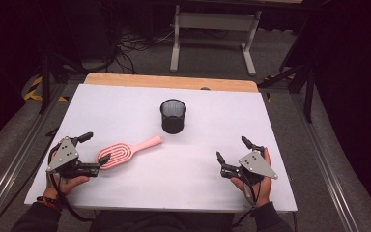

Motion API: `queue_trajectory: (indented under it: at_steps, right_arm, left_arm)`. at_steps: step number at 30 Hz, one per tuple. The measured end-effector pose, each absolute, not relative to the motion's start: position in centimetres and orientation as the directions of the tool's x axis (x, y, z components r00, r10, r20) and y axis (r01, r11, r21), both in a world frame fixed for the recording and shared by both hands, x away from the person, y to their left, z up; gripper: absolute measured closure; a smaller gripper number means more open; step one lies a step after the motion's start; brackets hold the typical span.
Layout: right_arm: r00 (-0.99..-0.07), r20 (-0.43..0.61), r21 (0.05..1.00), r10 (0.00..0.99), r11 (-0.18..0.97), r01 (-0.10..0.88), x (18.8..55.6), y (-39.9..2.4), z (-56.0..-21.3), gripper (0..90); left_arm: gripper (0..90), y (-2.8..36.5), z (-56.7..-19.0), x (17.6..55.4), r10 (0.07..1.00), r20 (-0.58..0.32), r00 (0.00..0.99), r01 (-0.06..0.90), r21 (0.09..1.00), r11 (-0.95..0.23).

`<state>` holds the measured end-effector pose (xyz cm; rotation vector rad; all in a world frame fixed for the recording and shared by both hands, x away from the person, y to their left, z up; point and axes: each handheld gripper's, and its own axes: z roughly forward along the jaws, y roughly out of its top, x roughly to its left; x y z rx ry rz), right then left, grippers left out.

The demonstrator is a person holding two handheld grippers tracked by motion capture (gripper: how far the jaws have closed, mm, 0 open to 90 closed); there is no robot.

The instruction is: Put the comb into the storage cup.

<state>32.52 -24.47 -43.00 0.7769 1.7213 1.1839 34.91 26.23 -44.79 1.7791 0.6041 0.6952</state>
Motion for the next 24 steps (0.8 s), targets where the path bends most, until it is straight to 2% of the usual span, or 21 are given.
queue_trajectory:
  at_steps: [5, 10, 16, 17, 20, 24]
  right_arm:
    - [-0.42, -0.316, 0.934, 0.851, 0.357, 0.021, 32.5, -24.4, -43.1, 8.8]
    - [-0.412, -0.337, 0.924, 0.847, 0.382, 0.031, 32.7, -24.2, -43.3, 8.9]
    - [-0.402, -0.362, 0.909, 0.841, 0.413, 0.045, 32.3, -24.3, -43.7, 8.9]
    - [-0.402, -0.362, 0.909, 0.841, 0.413, 0.045, 32.3, -24.3, -43.7, 8.9]
    - [-0.395, -0.358, 0.91, 0.846, 0.411, 0.055, 32.1, -24.6, -43.7, 9.9]
    - [-0.393, -0.351, 0.91, 0.85, 0.408, 0.069, 32.1, -24.8, -43.8, 9.7]
  left_arm:
    - [11.4, 26.1, -44.7, 34.9, 0.703, 0.155, 0.694, 0.082, 0.953, -0.291]
    - [20.1, 25.3, -44.4, 35.3, 0.732, 0.178, 0.658, 0.106, 0.94, -0.324]
    - [35.5, 24.7, -43.7, 36.1, 0.72, 0.161, 0.675, 0.102, 0.946, -0.307]
    - [35.5, 24.5, -43.5, 36.3, 0.717, 0.174, 0.675, 0.091, 0.945, -0.315]
    - [47.0, 24.2, -43.1, 36.9, 0.702, 0.187, 0.687, 0.085, 0.939, -0.333]
    - [63.0, 24.3, -42.4, 37.7, 0.703, 0.146, 0.696, 0.105, 0.948, -0.301]
